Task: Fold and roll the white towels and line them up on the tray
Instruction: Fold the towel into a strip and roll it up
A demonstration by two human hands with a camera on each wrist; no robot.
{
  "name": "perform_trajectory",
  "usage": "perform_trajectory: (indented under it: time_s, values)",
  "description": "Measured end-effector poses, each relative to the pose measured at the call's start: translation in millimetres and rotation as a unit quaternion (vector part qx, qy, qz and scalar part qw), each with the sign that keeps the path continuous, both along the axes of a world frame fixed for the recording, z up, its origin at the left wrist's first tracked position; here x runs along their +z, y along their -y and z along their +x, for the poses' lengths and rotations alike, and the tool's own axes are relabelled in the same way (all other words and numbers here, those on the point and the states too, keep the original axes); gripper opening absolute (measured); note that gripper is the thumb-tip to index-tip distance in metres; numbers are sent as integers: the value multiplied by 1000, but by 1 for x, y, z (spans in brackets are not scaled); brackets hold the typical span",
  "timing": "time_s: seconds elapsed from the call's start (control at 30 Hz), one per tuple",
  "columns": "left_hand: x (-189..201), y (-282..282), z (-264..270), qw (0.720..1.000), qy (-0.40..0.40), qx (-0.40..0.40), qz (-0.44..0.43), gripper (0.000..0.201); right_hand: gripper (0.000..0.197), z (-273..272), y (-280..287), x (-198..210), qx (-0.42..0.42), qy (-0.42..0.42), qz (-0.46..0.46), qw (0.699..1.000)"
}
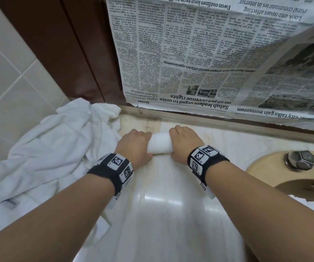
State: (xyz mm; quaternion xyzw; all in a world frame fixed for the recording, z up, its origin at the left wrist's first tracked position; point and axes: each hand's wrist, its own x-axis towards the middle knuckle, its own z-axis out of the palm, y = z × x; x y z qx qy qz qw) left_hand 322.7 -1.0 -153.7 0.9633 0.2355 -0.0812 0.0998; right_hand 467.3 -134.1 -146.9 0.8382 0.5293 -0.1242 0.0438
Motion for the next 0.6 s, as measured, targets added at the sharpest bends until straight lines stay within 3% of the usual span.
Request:
perform_trajectory:
  time_s: [0.4, 0.6]
  values:
    - [11, 66, -60, 991, -98, -93, -1, 40, 60, -57, 67, 3, 20, -33, -91, 995]
    - [18, 89, -88, 984, -122, -127, -41, 47, 58, -104, 112, 8, -43, -92, -106, 989]
